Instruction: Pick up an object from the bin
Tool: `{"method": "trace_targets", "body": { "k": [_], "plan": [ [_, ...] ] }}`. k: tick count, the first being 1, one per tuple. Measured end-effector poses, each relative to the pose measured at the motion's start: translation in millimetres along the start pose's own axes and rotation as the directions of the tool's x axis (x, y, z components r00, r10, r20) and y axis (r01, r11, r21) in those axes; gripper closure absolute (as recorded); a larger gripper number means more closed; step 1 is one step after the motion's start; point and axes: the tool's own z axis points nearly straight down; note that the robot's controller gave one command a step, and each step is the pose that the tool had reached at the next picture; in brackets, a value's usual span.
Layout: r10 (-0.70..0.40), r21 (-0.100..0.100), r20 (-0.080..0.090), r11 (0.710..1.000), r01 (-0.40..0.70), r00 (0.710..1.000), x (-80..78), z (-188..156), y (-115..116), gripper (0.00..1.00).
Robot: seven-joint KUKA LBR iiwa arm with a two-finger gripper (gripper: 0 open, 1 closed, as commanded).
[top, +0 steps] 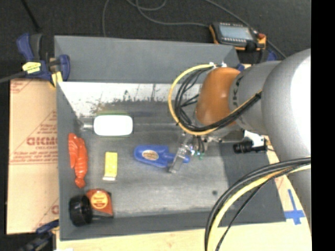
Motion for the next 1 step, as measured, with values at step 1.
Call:
{"method": "trace_targets", "body": {
  "k": [1],
  "plan": [
    [0.178, -0.001, 0.003, 0.984, -0.178, 0.984, 32.9, 2.0, 12.9, 1.00]
  ]
}}
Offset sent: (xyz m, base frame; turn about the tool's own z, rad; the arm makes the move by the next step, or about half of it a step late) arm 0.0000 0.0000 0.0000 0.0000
